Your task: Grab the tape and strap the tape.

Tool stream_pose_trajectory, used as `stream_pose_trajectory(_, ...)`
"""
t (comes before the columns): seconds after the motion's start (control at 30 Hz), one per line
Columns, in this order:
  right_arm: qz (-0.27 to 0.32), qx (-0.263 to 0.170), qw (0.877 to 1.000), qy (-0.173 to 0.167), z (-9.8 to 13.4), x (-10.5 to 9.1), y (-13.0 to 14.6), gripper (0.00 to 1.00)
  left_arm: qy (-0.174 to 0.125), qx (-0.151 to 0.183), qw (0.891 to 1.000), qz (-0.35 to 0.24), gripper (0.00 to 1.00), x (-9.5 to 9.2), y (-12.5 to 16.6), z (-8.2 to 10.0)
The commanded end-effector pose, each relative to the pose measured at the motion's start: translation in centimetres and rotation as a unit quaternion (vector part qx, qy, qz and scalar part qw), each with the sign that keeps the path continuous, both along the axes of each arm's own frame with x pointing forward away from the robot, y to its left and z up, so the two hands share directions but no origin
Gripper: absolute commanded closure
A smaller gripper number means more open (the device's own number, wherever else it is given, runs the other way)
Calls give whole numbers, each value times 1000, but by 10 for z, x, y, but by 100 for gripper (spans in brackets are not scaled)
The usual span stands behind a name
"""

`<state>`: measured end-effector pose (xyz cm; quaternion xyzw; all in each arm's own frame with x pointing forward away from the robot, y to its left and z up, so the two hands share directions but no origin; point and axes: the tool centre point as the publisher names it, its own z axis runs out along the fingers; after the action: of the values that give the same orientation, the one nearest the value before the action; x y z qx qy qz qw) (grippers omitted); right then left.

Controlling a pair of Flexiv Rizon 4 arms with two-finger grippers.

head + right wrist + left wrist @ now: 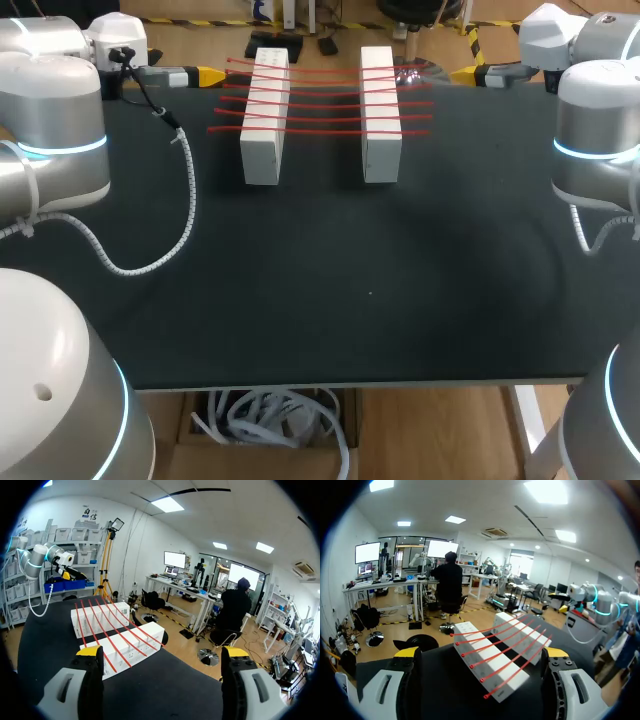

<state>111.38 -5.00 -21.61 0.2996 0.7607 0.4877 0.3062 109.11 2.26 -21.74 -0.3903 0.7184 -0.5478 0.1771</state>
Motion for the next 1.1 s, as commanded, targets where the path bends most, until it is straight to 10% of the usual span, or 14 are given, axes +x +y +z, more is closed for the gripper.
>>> stream_pose_trajectory(0.03, 0, 0, 1000, 0, 0, 0, 0, 0, 0, 0, 1000, 0, 0, 0, 0, 0)
stream_pose_trajectory(0.57, 0, 0, 1000, 0, 0, 0, 0, 0, -1, 1, 1000, -3, 0, 0, 0, 0)
stream_pose_trajectory(1.1, 0, 0, 1000, 0, 0, 0, 0, 0, -111, 2, 972, -209, 0, -31, 3, -5)
